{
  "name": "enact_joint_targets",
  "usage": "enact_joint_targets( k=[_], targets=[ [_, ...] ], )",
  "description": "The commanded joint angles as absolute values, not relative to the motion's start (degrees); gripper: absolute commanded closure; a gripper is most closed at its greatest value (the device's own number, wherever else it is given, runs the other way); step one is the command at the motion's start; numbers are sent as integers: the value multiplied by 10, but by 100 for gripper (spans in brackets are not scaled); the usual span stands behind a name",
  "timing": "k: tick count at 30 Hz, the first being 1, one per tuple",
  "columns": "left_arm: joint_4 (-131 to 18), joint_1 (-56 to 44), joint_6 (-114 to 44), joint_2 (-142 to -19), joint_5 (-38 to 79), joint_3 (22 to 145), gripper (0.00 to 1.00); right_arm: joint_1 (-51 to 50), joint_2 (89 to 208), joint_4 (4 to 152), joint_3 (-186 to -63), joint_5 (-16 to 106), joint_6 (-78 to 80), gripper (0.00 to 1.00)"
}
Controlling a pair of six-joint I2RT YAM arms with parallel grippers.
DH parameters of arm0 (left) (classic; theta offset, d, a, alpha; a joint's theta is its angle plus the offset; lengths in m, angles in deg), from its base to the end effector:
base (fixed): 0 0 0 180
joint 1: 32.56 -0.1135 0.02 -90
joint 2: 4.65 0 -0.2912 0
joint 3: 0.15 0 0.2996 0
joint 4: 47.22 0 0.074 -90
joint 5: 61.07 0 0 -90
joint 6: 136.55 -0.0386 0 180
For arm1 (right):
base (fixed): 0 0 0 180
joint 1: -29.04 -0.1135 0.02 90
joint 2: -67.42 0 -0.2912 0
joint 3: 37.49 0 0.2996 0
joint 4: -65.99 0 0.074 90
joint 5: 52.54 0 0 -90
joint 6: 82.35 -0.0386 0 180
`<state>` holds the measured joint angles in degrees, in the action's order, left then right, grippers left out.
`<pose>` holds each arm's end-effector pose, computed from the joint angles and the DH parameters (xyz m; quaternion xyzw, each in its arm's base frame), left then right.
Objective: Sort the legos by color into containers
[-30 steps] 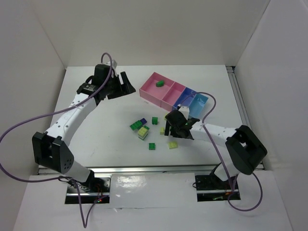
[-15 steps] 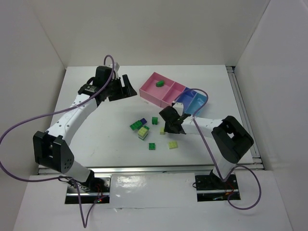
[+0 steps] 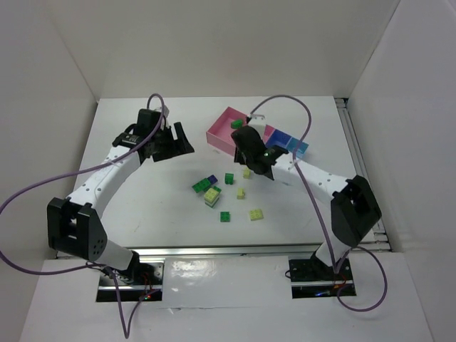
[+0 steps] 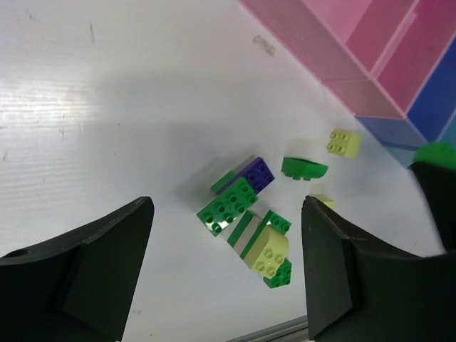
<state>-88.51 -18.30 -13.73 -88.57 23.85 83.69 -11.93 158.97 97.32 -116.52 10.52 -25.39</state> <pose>0.3608 -0.0952 0.3283 -0.1288 0.9014 -0.2013 0.3610 0.3124 0.2481 0.2645 0.0292 0.8989 0.0583 0.4334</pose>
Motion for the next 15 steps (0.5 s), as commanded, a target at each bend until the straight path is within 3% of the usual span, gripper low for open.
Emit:
enact_joint_targets(
  k=[1, 6, 7, 9, 11, 15],
  targets=[
    [-892, -183, -139, -860, 259, 826, 13, -87, 1650, 973, -1266, 77, -193, 76],
    [-907, -183, -146, -849, 259, 815, 12, -44, 1784, 945, -1402, 128, -156, 72],
    [-912, -188, -146, -849, 259, 815, 10, -37, 1798, 932, -1434, 135, -149, 64],
    [-924, -189, -152, -844, 266, 815, 9, -17, 1847, 936, -1479, 143, -149, 34],
    [-930, -189, -158, -844, 275, 821, 8, -5, 1866, 966, -1536, 162, -149, 11],
    [-937, -194, -163, -838, 287, 815, 8, -20, 1800, 948, -1464, 138, -135, 13]
  ],
)
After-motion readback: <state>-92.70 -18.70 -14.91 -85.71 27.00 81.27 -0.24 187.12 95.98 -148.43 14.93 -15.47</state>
